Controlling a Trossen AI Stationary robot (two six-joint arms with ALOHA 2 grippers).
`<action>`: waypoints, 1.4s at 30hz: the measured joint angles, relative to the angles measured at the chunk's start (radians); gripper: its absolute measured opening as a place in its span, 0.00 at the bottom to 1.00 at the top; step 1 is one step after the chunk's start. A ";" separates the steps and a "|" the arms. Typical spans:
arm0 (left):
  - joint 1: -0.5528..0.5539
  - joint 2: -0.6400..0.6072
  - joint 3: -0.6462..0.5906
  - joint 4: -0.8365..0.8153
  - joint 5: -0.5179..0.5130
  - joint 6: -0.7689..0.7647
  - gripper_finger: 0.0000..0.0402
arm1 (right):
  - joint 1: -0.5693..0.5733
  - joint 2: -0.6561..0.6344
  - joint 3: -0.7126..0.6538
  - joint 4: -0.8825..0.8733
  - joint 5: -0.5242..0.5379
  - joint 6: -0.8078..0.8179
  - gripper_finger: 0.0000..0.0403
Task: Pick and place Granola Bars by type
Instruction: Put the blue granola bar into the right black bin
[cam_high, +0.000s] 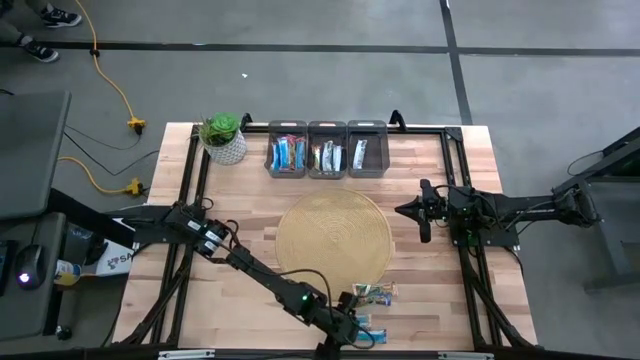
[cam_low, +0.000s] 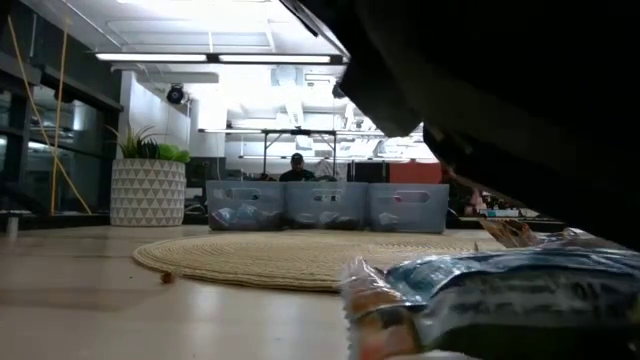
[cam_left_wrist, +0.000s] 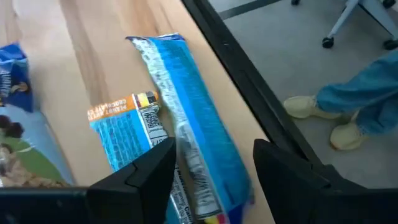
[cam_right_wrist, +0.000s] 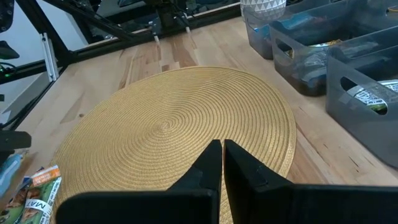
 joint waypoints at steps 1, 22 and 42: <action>0.003 0.000 0.000 0.000 0.000 -0.001 0.52 | 0.000 0.000 0.000 0.000 0.000 0.000 0.00; 0.049 0.029 0.003 0.003 -0.005 -0.109 0.52 | 0.000 0.000 0.000 0.000 0.000 0.000 0.00; 0.049 0.030 0.001 -0.014 -0.044 -0.113 0.31 | 0.000 0.000 0.000 0.000 0.000 0.000 0.00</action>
